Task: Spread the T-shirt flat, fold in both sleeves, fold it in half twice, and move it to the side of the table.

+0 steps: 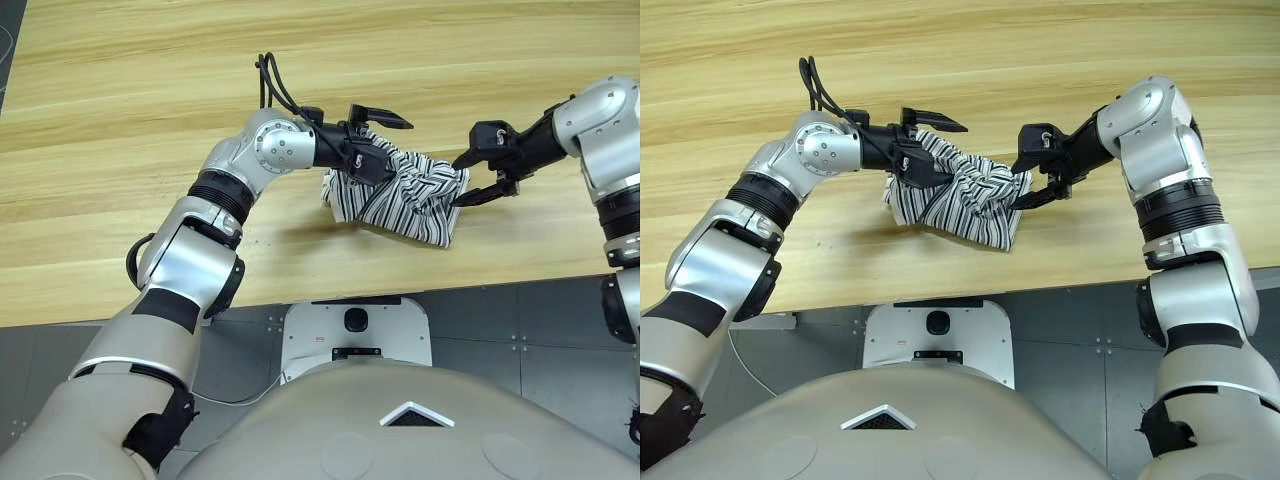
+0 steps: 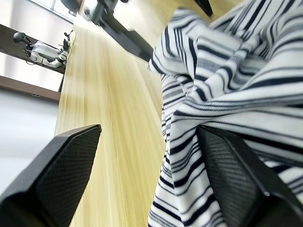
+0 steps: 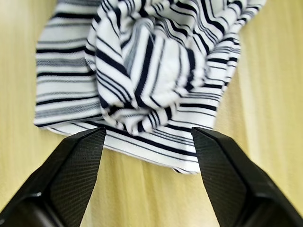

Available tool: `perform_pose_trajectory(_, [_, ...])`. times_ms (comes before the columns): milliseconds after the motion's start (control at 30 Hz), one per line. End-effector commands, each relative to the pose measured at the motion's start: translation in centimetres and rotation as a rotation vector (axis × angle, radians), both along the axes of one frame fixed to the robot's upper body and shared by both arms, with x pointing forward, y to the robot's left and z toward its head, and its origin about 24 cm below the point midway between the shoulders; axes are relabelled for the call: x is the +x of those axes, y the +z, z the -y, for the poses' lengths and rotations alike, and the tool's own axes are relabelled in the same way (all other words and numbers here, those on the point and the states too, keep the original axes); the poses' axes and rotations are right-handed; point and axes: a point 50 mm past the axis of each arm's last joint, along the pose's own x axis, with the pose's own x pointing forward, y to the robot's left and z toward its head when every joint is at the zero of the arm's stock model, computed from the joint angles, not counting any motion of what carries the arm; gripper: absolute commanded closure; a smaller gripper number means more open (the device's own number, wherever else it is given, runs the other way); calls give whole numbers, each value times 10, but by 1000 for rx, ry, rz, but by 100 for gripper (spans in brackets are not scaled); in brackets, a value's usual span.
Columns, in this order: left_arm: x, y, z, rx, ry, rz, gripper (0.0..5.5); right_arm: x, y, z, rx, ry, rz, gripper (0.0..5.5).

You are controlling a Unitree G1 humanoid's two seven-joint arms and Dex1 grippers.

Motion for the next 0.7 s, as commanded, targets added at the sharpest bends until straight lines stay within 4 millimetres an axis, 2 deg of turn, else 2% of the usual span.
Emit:
perform_pose_trajectory(33, [5, 2, -2, 20, 21, 25, 175, 3, 11, -7, 57, 53, 89, 215])
perform_pose_trajectory(233, [4, 0, -1, 21, 22, 17, 175, 7, 13, -23, 157, 163, 298, 215])
perform_pose_trajectory(433, [3, -3, 0, 24, 19, 7, 175, -9, 3, -29, 169, 303, 320, 215])
perform_pose_trajectory(567, [3, -3, 0, 23, 20, 7, 175, -10, -1, -30, 165, 329, 311, 290])
perform_pose_trajectory(700, [3, -4, -1, 21, 24, 6, 175, -6, 0, -27, 222, 262, 283, 360])
